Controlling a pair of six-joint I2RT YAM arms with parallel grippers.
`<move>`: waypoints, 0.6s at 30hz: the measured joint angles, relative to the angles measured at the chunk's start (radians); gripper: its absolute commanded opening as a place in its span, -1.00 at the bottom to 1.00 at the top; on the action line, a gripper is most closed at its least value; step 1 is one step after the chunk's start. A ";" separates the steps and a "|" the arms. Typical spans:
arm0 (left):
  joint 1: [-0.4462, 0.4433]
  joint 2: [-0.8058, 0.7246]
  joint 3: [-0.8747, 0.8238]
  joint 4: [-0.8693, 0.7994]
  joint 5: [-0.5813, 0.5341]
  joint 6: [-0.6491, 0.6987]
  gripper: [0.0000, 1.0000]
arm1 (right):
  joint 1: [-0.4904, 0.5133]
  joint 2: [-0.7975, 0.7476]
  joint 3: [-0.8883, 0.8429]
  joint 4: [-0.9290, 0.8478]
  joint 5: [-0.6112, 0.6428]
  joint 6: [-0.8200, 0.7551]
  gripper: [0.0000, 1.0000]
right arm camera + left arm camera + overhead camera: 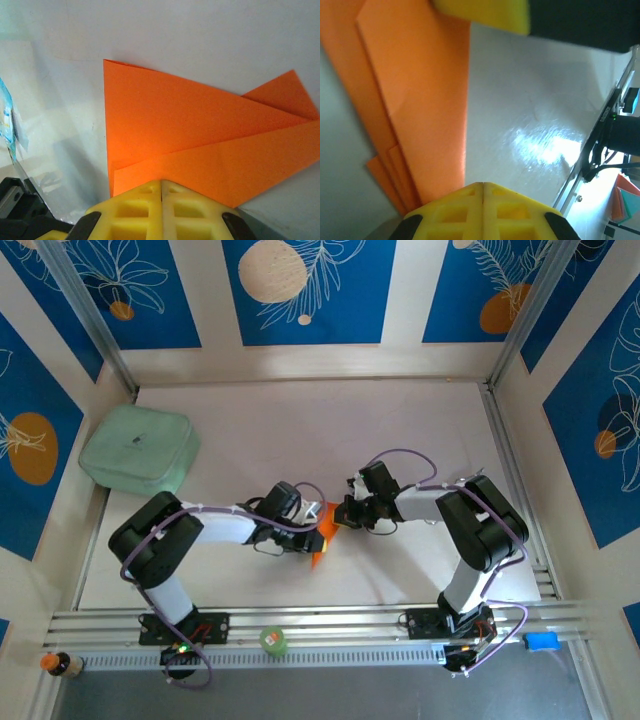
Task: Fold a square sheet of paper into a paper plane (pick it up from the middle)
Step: Fold the wing for the fifth time at the center of the table.
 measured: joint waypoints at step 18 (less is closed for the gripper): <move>-0.026 0.091 0.074 -0.017 -0.067 0.001 -0.87 | -0.003 0.005 0.006 -0.013 -0.008 0.000 -1.00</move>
